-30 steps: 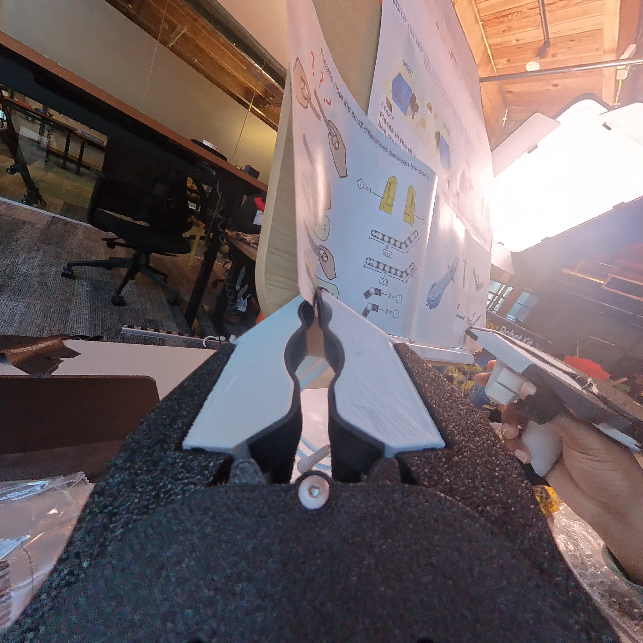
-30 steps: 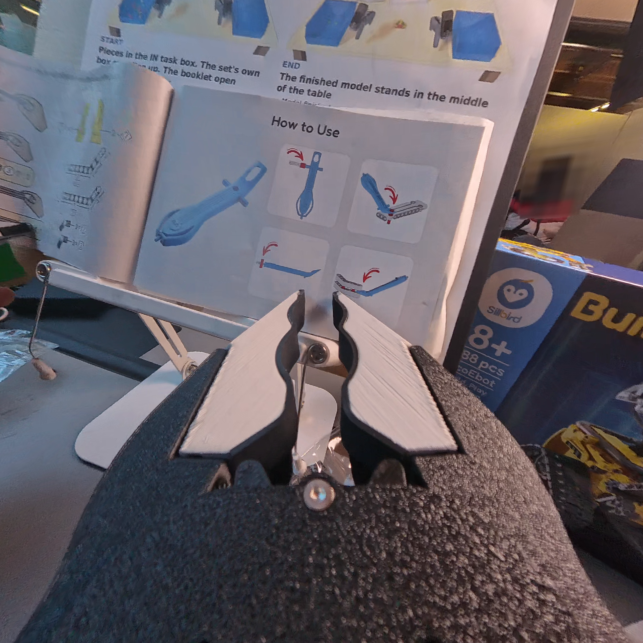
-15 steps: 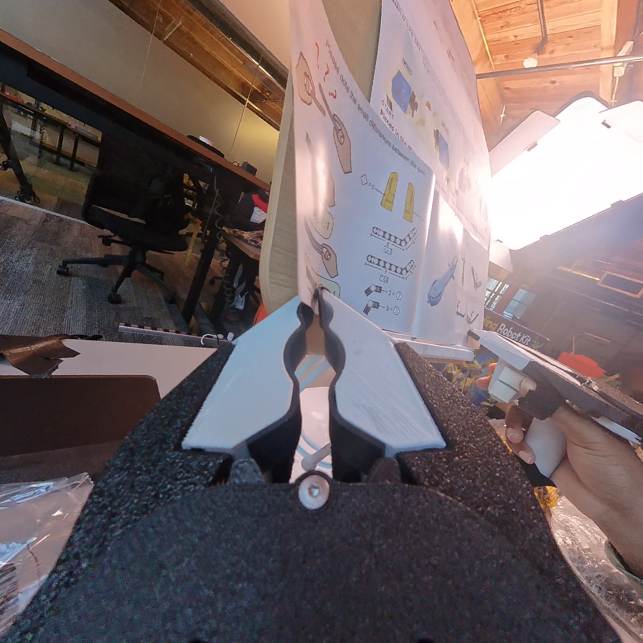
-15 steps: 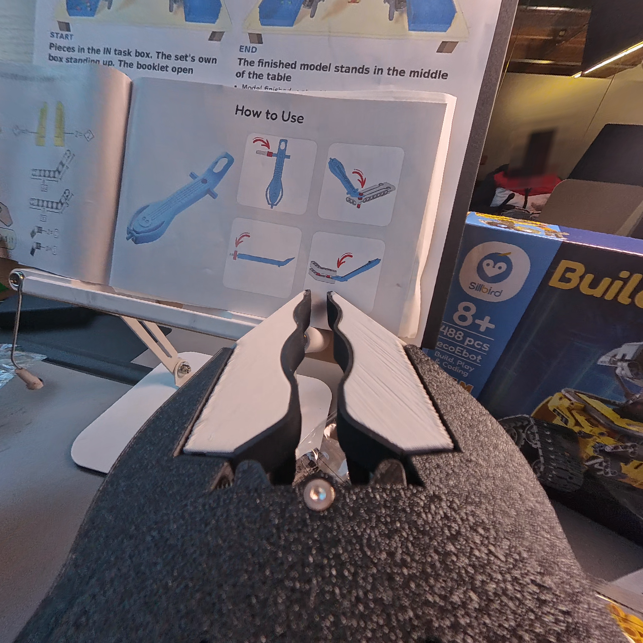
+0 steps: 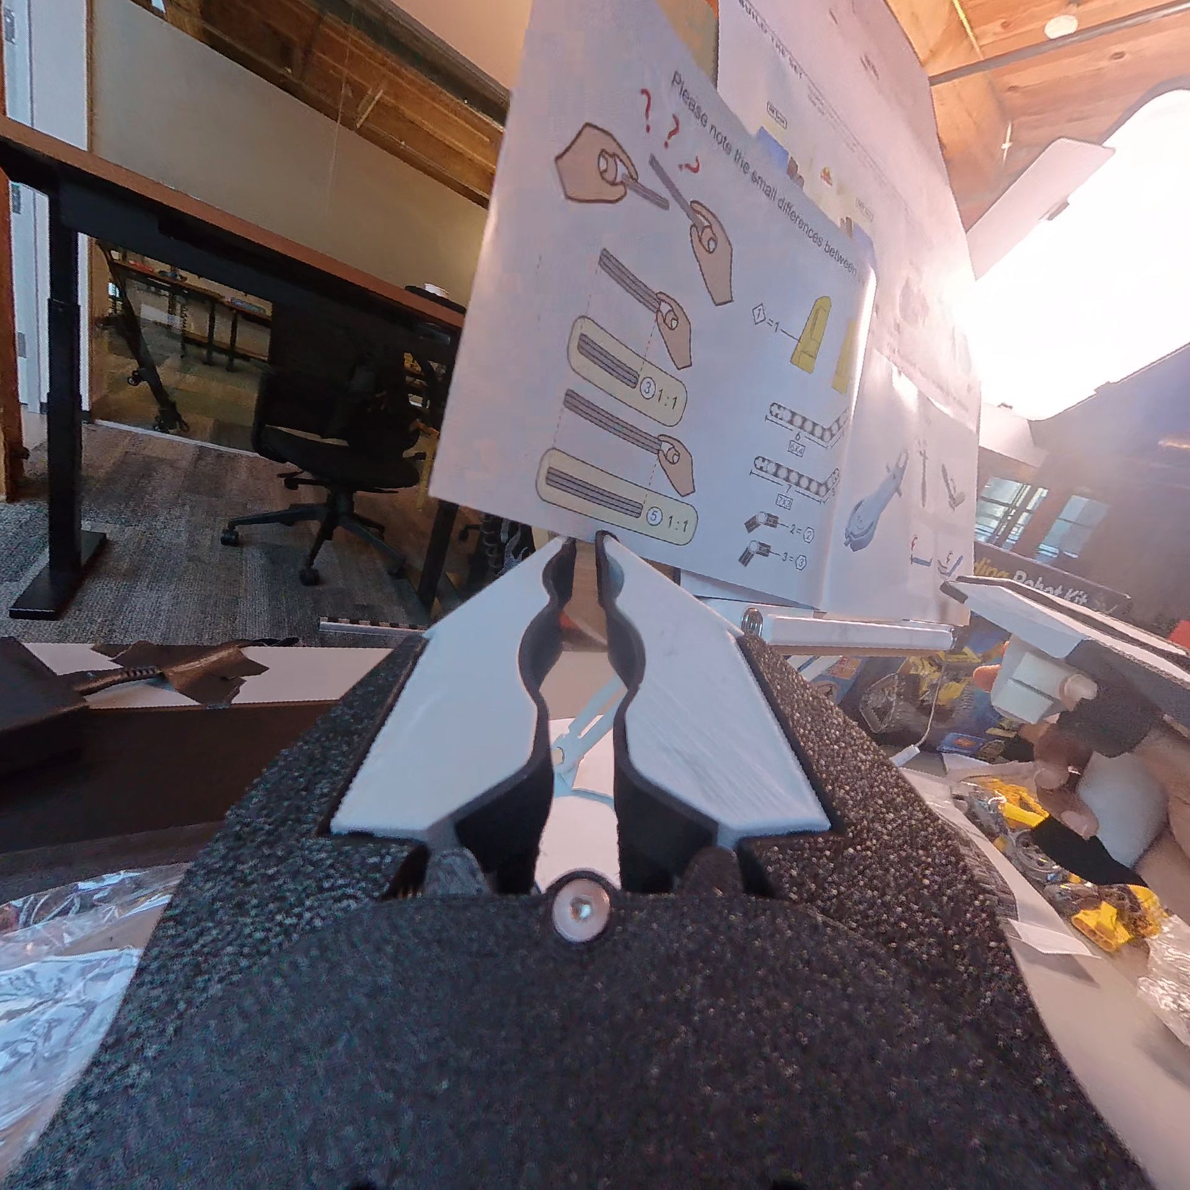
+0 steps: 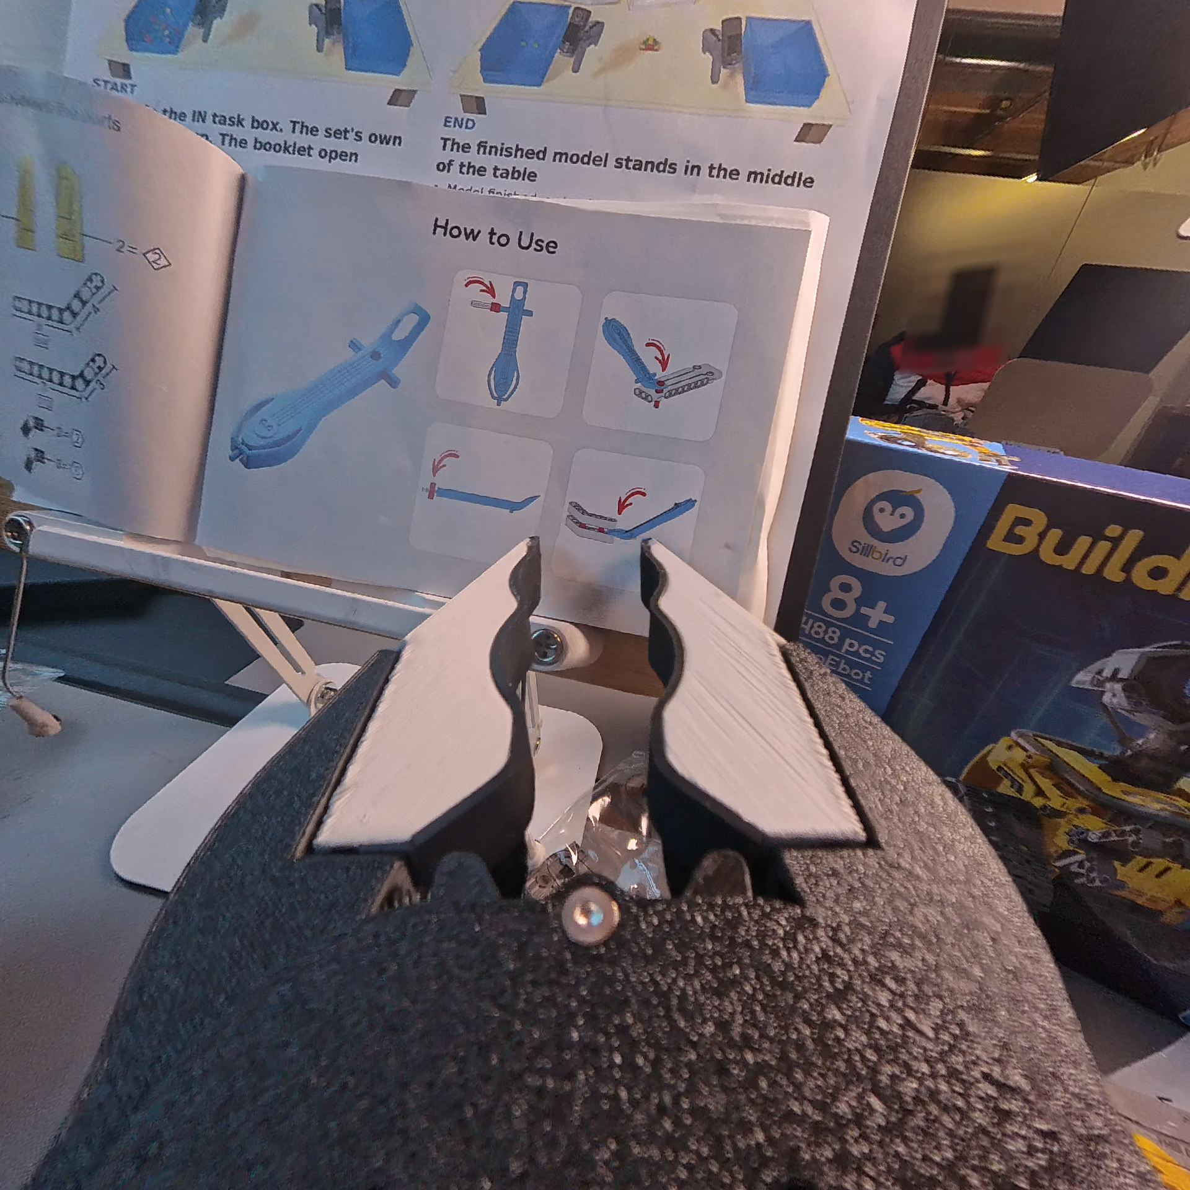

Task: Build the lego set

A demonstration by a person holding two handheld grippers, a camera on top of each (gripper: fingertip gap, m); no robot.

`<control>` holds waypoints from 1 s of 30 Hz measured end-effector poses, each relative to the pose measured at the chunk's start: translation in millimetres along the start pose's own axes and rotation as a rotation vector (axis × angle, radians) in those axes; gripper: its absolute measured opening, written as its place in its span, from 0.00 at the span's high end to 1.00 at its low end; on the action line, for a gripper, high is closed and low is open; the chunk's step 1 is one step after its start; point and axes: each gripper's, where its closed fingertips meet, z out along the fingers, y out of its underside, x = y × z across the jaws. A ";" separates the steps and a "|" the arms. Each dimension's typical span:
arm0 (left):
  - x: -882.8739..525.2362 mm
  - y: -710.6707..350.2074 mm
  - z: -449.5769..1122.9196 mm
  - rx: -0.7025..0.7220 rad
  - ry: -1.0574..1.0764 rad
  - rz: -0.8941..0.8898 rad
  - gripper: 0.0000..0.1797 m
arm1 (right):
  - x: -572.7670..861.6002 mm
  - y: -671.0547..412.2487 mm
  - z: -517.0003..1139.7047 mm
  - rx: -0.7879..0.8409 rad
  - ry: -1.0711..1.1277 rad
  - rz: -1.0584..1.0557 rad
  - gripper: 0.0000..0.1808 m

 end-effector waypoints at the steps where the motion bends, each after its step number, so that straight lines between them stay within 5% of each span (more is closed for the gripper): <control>1: -0.3 -0.1 -0.5 0.000 -0.003 0.003 0.97 | 1.4 -0.5 -0.1 0.003 0.010 -0.001 0.81; 8: -5.0 0.1 -3.4 0.005 -0.020 -0.015 0.91 | 1.9 2.2 2.4 -0.008 0.038 -0.028 0.60; 30: -24.7 -2.4 -11.8 0.028 -0.068 -0.094 0.84 | -0.4 5.4 3.4 -0.011 0.059 -0.075 0.64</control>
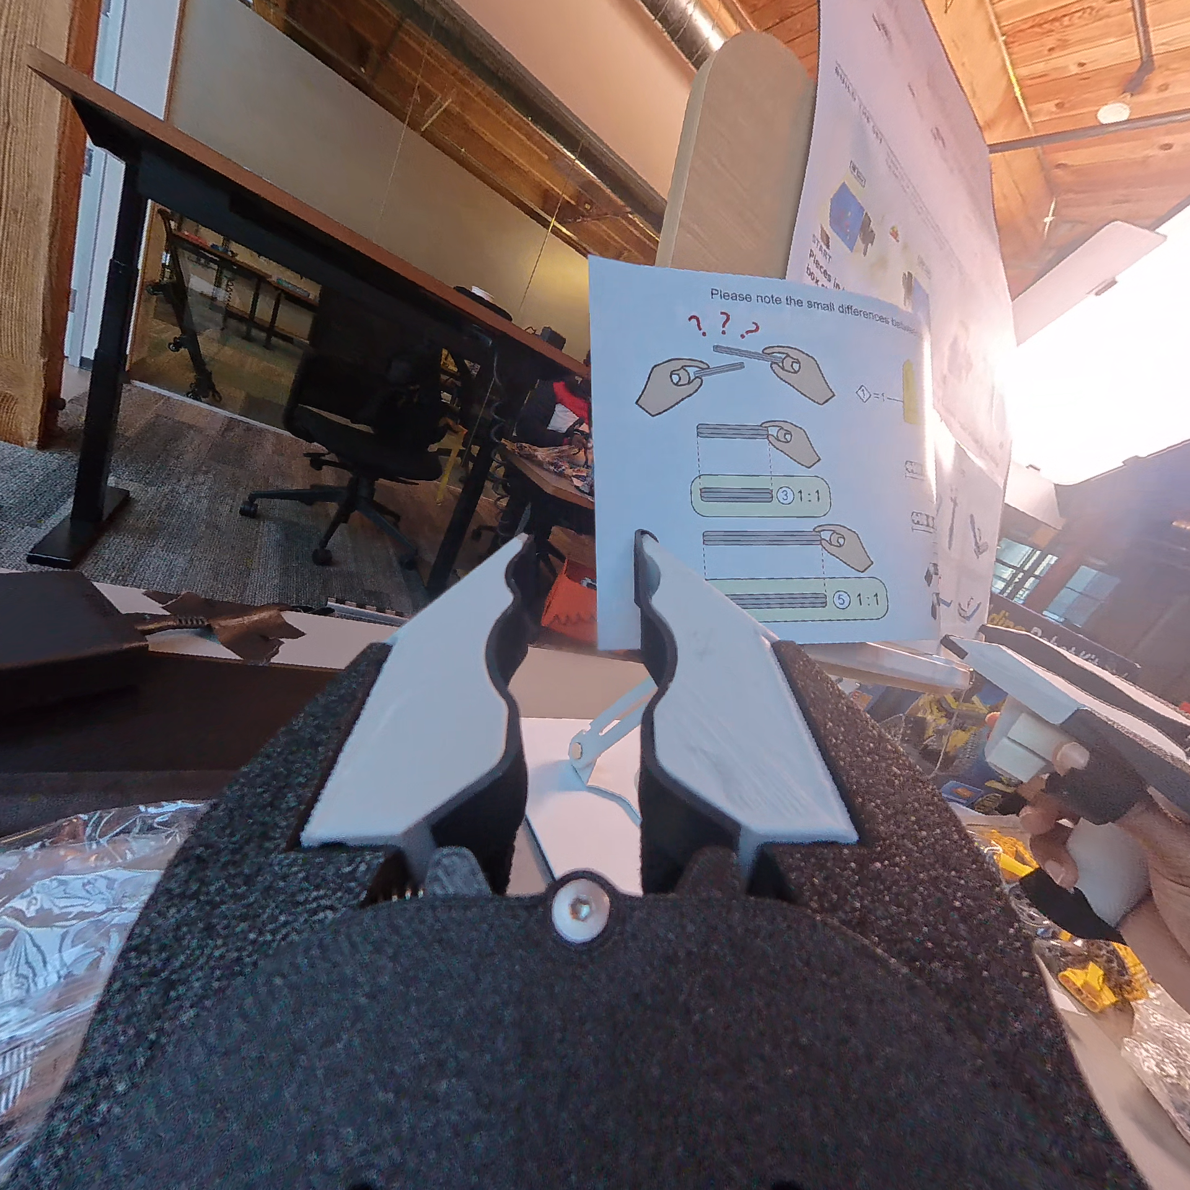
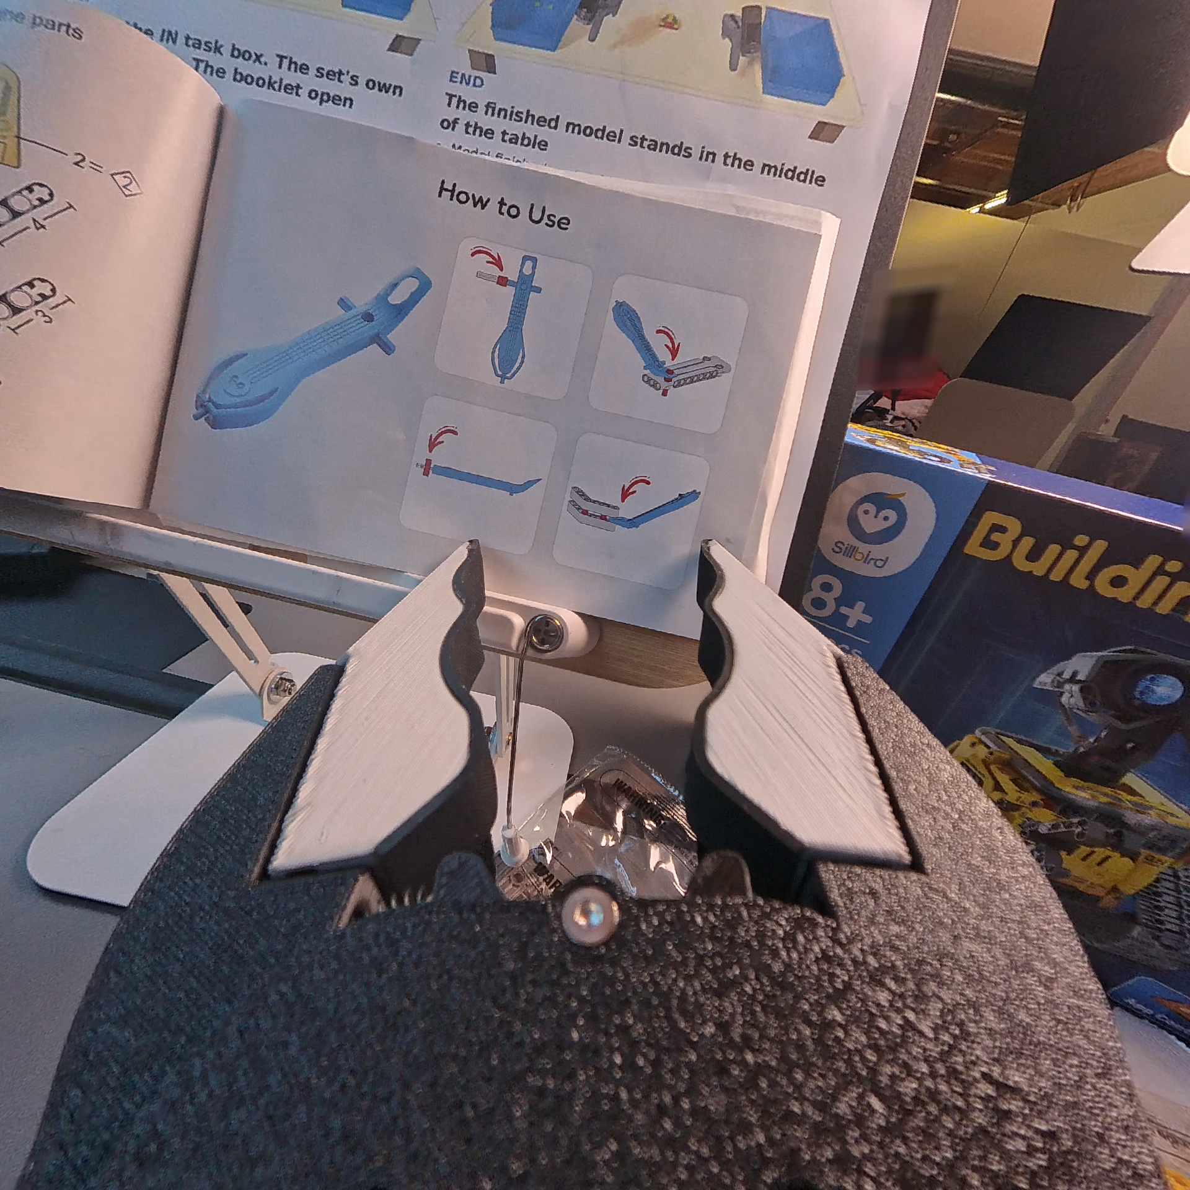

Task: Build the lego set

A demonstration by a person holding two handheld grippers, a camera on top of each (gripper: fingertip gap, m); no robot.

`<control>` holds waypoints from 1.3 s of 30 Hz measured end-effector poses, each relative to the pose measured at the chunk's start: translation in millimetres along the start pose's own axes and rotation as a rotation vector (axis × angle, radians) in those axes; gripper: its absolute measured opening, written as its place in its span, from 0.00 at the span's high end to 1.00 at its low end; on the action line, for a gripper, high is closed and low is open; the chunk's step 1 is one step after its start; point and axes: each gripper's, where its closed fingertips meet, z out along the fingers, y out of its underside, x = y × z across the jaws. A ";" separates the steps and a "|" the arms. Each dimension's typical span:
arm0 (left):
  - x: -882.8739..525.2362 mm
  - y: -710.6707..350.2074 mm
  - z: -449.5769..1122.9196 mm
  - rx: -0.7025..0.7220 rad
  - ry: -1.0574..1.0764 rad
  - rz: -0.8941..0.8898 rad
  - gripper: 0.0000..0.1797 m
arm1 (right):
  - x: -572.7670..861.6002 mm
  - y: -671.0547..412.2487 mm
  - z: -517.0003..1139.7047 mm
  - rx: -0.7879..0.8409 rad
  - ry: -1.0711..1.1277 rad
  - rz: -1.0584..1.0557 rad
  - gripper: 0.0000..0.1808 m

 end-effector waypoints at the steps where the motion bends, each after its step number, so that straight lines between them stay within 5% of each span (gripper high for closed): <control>1: 0.2 0.1 0.1 0.000 0.004 -0.004 0.84 | -0.1 0.0 0.0 0.001 0.000 0.000 0.64; 5: 2.3 -0.8 0.0 0.006 0.042 -0.033 0.81 | 0.2 0.0 0.0 0.001 -0.002 0.001 0.64; 10: 11.9 -0.1 0.9 -0.020 0.214 -0.240 0.61 | 0.5 0.1 0.1 0.001 -0.004 0.003 0.64; 13: 22.0 5.6 1.1 -0.078 0.302 -0.303 0.57 | 0.6 0.1 0.1 0.002 -0.005 0.003 0.64; 18: 30.2 18.4 1.5 -0.171 0.296 -0.176 0.76 | 1.0 0.2 0.1 0.002 -0.006 0.002 0.65; 28: 31.6 -13.7 -14.7 -0.105 0.324 -0.014 0.99 | 2.0 0.5 0.2 0.005 -0.005 0.003 0.65; 39: 44.0 -43.1 -25.1 -0.019 0.317 0.176 1.00 | 2.9 0.4 0.1 0.005 -0.004 0.008 0.66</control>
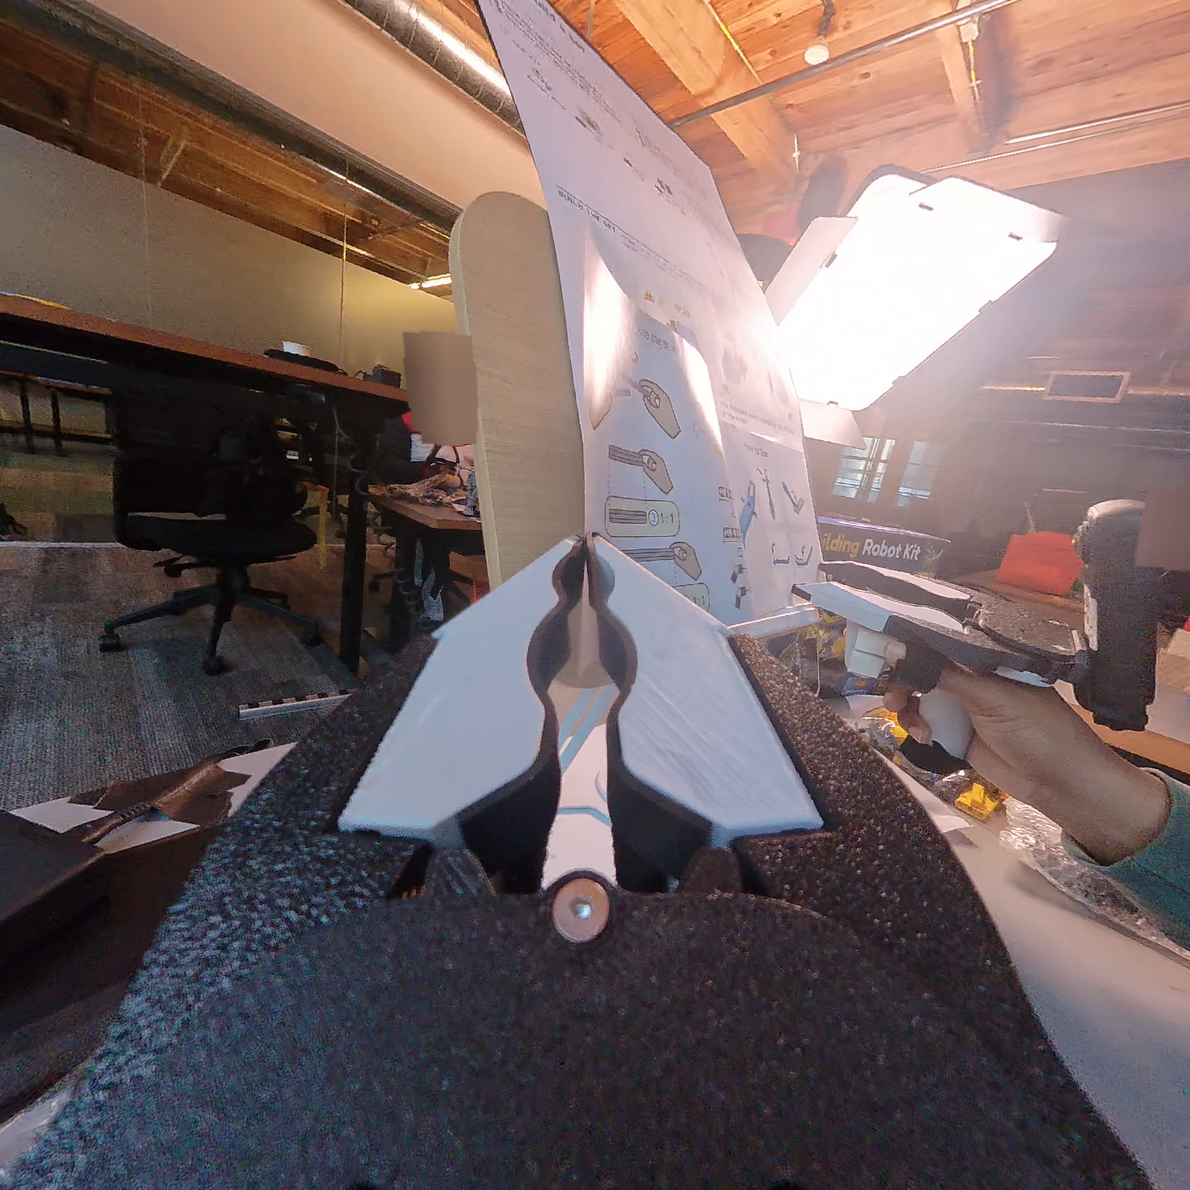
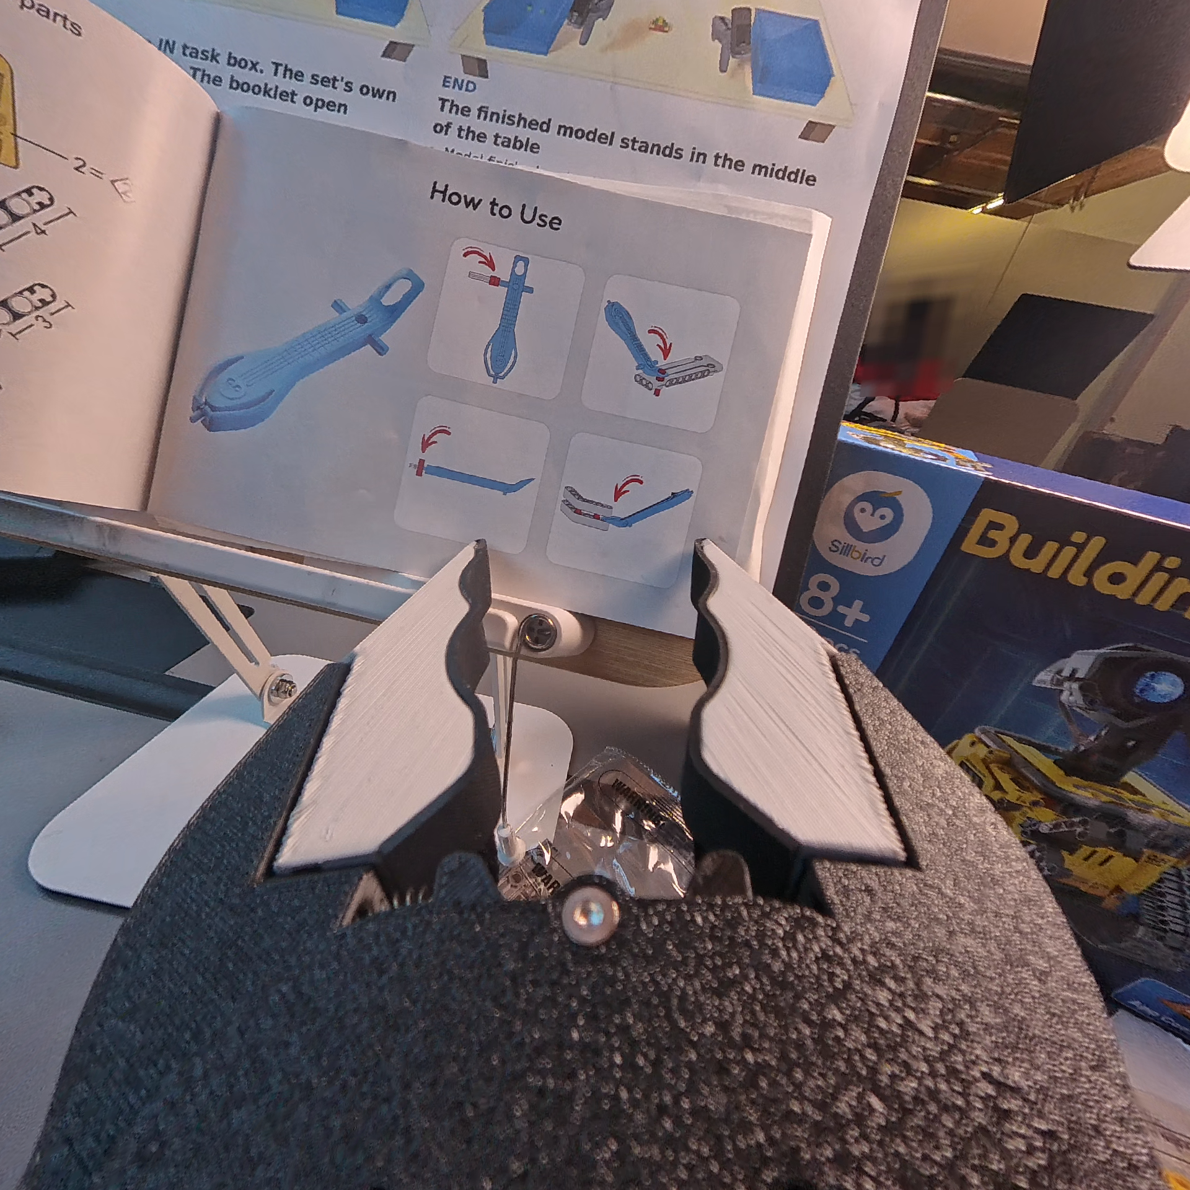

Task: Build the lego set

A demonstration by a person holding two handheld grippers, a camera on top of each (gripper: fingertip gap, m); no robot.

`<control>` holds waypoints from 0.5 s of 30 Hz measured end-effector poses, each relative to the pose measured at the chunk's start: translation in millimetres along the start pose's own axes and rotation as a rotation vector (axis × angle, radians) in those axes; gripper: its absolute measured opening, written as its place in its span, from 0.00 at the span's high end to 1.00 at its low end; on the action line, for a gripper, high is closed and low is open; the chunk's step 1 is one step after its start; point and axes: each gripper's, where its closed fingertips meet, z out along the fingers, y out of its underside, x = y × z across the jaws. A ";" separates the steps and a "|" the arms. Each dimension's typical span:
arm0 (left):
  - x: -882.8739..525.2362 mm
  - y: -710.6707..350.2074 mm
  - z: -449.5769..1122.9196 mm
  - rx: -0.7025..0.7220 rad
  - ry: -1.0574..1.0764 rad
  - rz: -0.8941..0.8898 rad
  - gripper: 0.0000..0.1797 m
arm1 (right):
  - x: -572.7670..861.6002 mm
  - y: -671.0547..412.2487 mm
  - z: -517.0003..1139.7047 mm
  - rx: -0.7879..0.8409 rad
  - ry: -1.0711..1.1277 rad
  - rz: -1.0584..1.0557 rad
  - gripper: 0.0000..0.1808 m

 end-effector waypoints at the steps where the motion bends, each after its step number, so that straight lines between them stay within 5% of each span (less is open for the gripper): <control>1: -0.2 -1.8 -0.8 0.005 -0.005 0.009 1.00 | 0.2 0.1 0.0 0.001 0.000 0.001 0.66; 12: -1.7 -3.4 -3.0 0.020 -0.016 0.012 1.00 | 0.8 -0.4 -0.1 0.006 0.011 -0.013 0.66; 15: -1.9 -3.7 -3.4 0.023 -0.017 0.011 1.00 | 3.3 -12.0 1.4 0.048 0.038 -0.044 0.54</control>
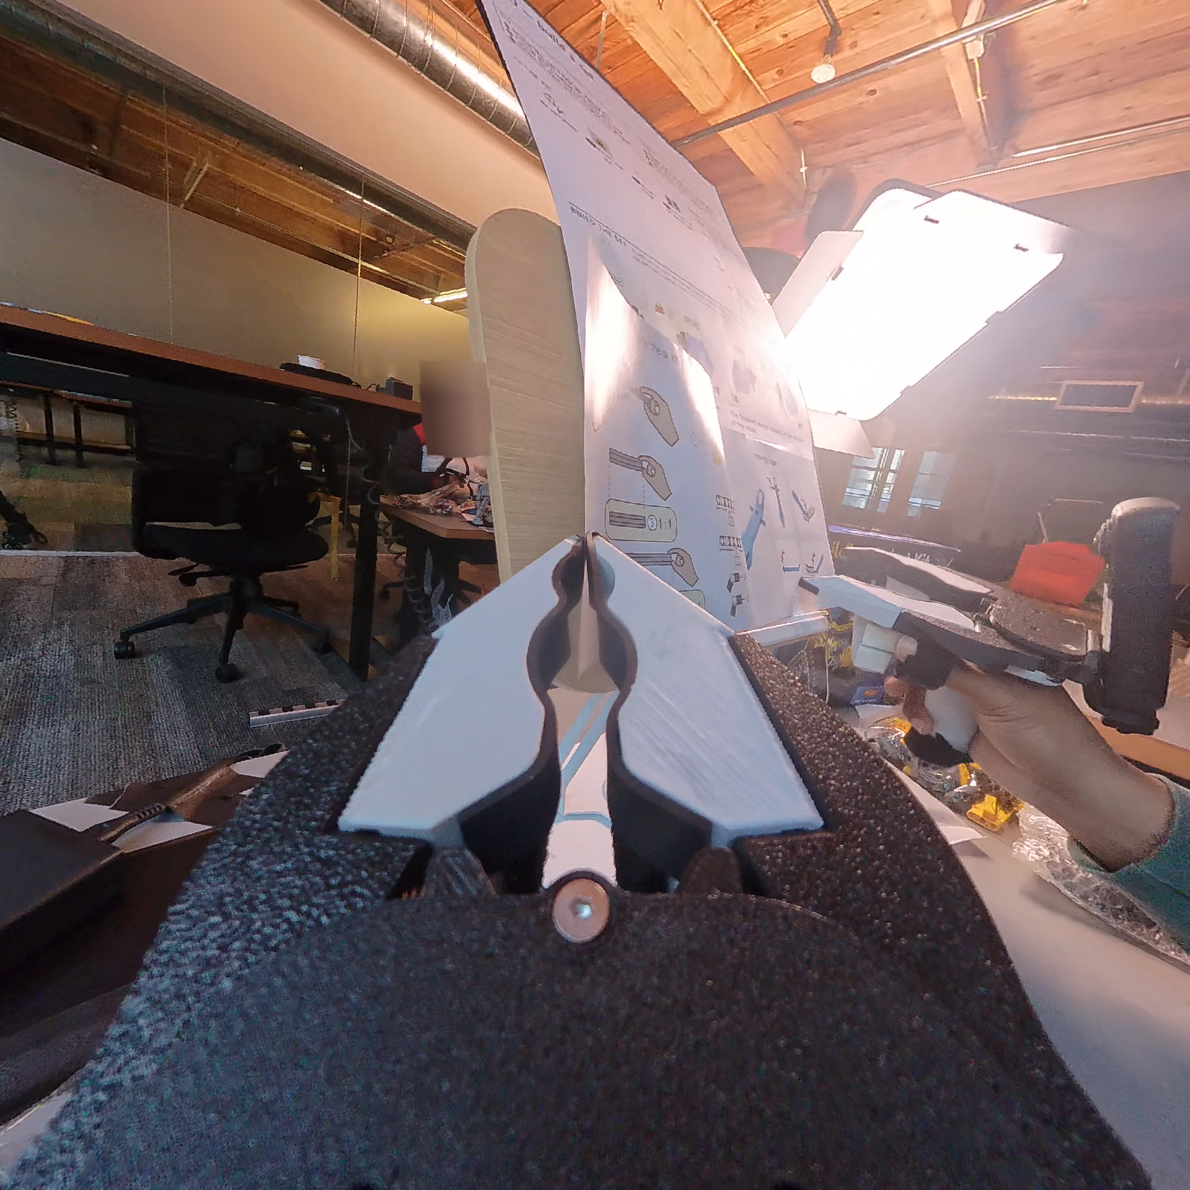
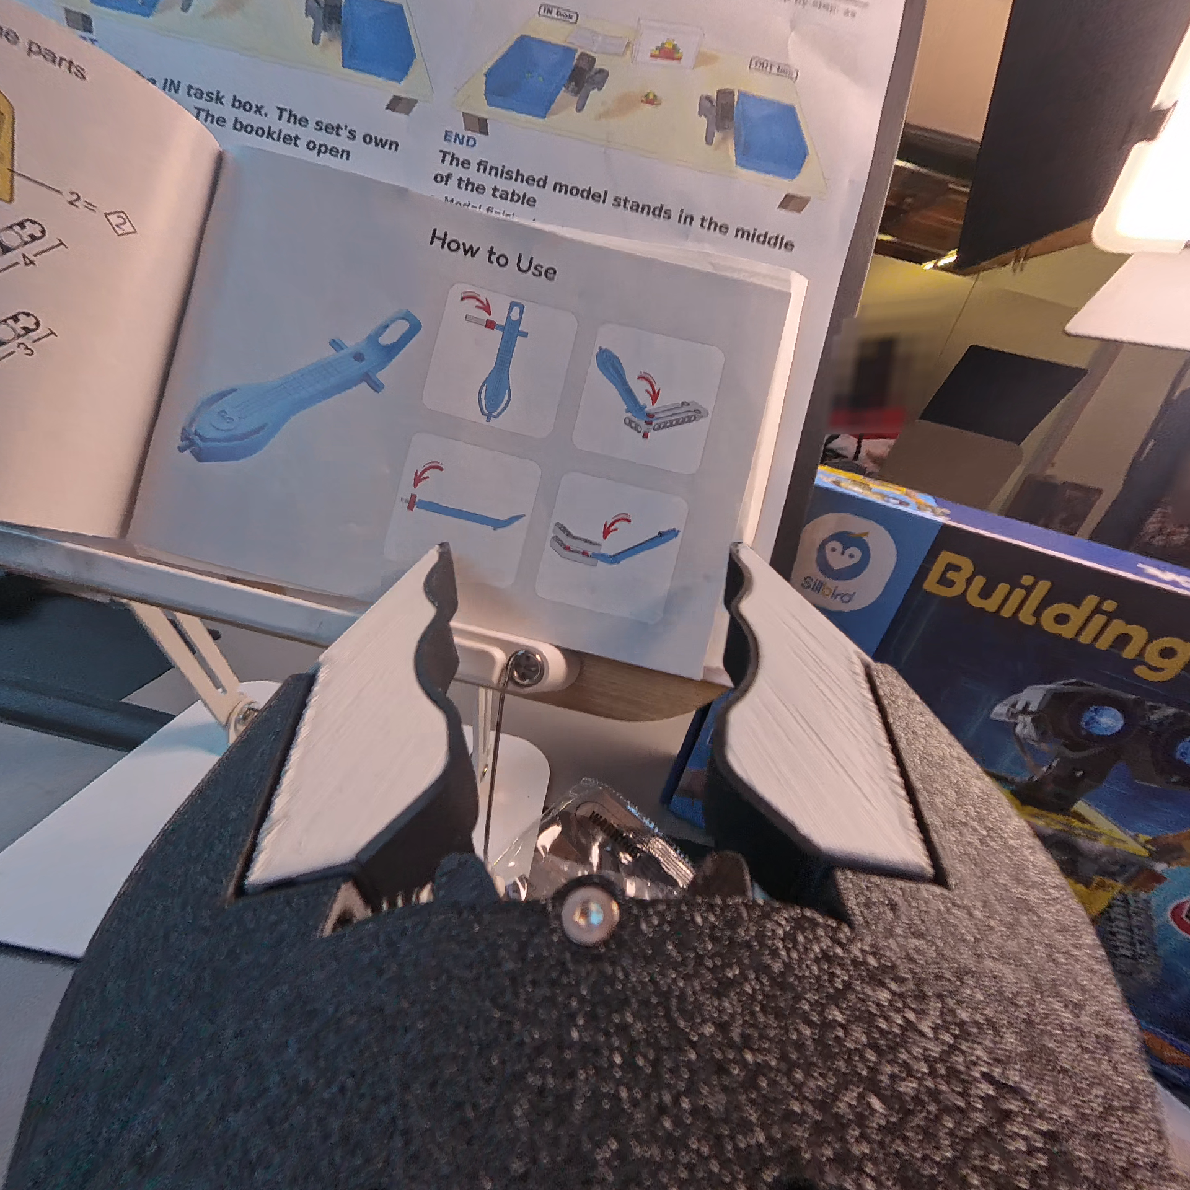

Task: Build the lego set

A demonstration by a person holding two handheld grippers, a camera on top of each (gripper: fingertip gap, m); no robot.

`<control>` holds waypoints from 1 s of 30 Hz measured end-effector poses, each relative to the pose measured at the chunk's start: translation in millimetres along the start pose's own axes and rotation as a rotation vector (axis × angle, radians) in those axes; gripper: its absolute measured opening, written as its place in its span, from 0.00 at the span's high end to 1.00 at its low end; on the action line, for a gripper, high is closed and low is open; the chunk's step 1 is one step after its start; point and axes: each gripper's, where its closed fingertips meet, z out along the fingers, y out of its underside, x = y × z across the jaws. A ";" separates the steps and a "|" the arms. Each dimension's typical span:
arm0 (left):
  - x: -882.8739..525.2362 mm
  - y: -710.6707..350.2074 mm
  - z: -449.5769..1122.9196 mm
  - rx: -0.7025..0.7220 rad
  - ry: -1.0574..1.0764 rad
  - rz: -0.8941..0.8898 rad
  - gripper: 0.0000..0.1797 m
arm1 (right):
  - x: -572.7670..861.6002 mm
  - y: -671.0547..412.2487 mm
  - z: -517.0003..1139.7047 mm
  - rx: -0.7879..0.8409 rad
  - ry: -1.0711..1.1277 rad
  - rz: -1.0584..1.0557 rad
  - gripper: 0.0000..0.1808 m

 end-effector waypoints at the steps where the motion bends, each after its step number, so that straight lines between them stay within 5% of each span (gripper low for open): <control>1: 0.0 -0.1 -0.2 0.000 -0.001 0.002 1.00 | 1.0 -4.9 1.2 0.015 0.007 -0.001 0.52; 9: -1.6 0.4 -1.7 -0.003 -0.007 0.006 1.00 | -4.1 1.5 8.9 -0.021 -0.021 0.020 0.49; 25: 1.9 0.7 -0.5 -0.001 0.002 -0.001 1.00 | -6.9 3.1 3.8 -0.017 -0.032 -0.008 0.72; 30: 1.6 -0.3 -0.7 0.001 0.003 -0.001 1.00 | -7.2 -8.3 5.4 -0.019 -0.047 -0.003 0.56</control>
